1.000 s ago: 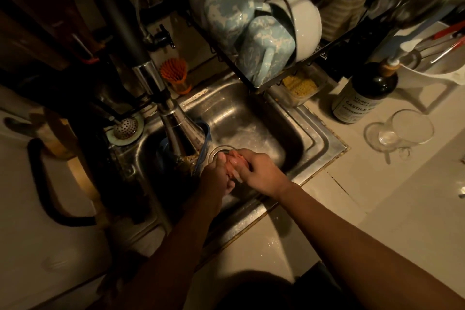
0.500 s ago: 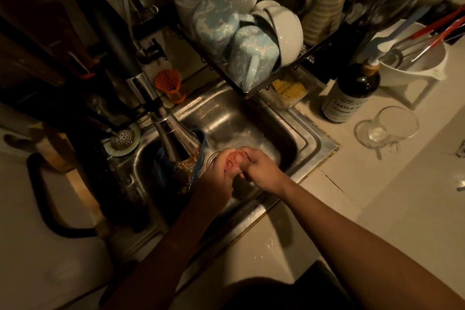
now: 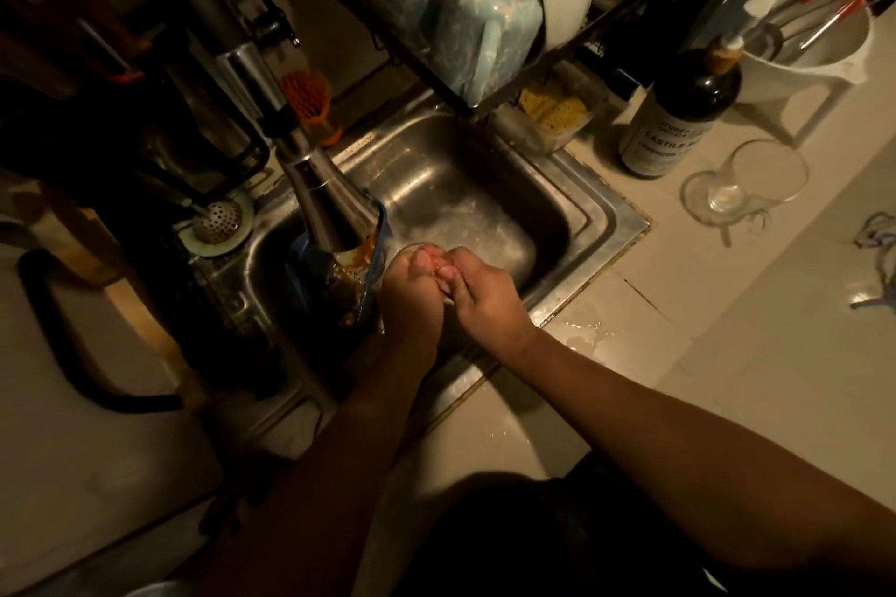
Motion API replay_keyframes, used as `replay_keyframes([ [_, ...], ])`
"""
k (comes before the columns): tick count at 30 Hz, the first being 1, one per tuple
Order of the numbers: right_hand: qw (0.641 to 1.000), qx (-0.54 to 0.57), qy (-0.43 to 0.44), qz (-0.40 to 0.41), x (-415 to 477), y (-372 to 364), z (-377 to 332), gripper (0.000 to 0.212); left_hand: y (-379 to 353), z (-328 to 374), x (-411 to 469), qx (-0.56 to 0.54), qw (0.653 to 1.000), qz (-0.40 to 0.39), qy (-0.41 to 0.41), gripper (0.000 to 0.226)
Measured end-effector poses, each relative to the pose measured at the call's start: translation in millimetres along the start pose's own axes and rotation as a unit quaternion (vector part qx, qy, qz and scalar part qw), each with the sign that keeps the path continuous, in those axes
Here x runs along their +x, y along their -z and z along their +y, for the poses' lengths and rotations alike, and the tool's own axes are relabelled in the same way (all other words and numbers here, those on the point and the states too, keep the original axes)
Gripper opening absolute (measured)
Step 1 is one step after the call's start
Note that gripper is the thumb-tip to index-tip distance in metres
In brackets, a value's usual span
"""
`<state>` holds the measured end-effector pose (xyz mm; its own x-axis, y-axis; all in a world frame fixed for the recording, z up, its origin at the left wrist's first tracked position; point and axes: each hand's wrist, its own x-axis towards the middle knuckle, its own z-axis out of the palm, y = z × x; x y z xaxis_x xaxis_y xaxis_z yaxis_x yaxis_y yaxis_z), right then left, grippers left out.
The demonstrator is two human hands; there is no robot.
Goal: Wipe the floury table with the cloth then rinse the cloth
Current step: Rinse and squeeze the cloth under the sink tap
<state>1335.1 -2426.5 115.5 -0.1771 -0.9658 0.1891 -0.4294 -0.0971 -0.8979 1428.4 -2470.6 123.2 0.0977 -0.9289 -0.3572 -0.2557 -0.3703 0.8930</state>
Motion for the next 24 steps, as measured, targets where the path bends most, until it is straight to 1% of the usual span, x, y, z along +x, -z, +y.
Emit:
replay_keyframes([
  [2, 1.0, -0.015, -0.01, -0.02, -6.6, -5.3, 5.7, 0.037, 3.8, -7.9, 0.3, -0.019, 0.998, 0.006, 0.06, 0.03],
  [4, 0.999, -0.035, -0.021, -0.031, -7.6, -7.8, 9.0, 0.045, 6.4, -9.0, 1.3, -0.056, 0.992, -0.018, 0.112, 0.032],
  [6, 0.998, -0.043, -0.033, -0.04, -5.8, -8.4, 10.7, 0.041, 4.9, -11.5, 6.2, -0.066, 0.984, -0.06, 0.157, 0.03],
  [7, 0.997, -0.038, -0.042, -0.043, -5.7, -7.6, 11.9, 0.036, 4.4, -9.5, 6.6, -0.052, 0.98, -0.081, 0.177, 0.028],
  [8, 0.997, -0.028, -0.055, -0.041, -5.7, -6.9, 13.6, 0.032, 3.0, -10.2, 8.4, -0.026, 0.978, -0.098, 0.185, 0.03],
  [9, 0.996, -0.015, -0.076, -0.037, -5.2, -6.0, 14.9, 0.027, 3.1, -6.3, 7.0, 0.024, 0.98, -0.107, 0.167, 0.034],
  [11, 0.986, 0.043, -0.156, -0.036, -0.2, -2.5, 10.7, 0.023, 9.2, -1.0, -0.5, 0.095, 0.988, -0.105, 0.067, 0.032],
  [13, 0.963, 0.111, -0.242, -0.039, 8.1, 0.9, 2.7, 0.031, 23.2, 4.0, -9.0, 0.133, 0.981, -0.137, -0.04, 0.033],
  [14, 0.946, 0.154, -0.284, -0.042, 12.6, 2.8, -0.8, 0.035, 31.8, 0.1, -11.8, 0.148, 0.972, -0.161, -0.085, 0.04],
  [15, 0.916, 0.223, -0.33, -0.05, 16.3, 4.8, -4.8, 0.037, 38.4, -1.2, -12.4, 0.187, 0.958, -0.177, -0.13, 0.049],
  [16, 0.878, 0.294, -0.372, -0.067, 19.5, 6.6, -7.7, 0.036, 43.7, -5.5, -12.6, 0.216, 0.943, -0.186, -0.172, 0.054],
  [17, 0.843, 0.342, -0.406, -0.095, 21.8, 8.7, -10.5, 0.034, 46.5, -6.1, -8.7, 0.239, 0.933, -0.191, -0.19, 0.053],
  [18, 0.823, 0.354, -0.426, -0.126, 22.7, 10.8, -12.9, 0.033, 49.0, -6.1, -4.7, 0.234, 0.93, -0.206, -0.192, 0.047],
  [19, 0.82, 0.34, -0.436, -0.151, 22.4, 12.0, -16.4, 0.034, 50.4, -1.9, -3.9, 0.237, 0.929, -0.219, -0.182, 0.041],
  [20, 0.824, 0.321, -0.436, -0.165, 21.8, 11.3, -19.7, 0.032, 51.9, -1.3, -1.2, 0.243, 0.926, -0.216, -0.191, 0.038],
  [22, 0.838, 0.314, -0.42, -0.15, 20.1, 7.7, -23.6, 0.026, 53.7, -0.5, 3.0, 0.314, 0.905, -0.149, -0.245, 0.032],
  [23, 0.851, 0.313, -0.4, -0.13, 19.1, 4.4, -24.3, 0.023, 53.0, -0.4, 3.2, 0.355, 0.89, -0.096, -0.269, 0.027],
  [24, 0.873, 0.297, -0.372, -0.109, 17.0, 0.6, -22.1, 0.019, 51.2, 1.5, 1.1, 0.368, 0.887, -0.06, -0.272, 0.024],
])
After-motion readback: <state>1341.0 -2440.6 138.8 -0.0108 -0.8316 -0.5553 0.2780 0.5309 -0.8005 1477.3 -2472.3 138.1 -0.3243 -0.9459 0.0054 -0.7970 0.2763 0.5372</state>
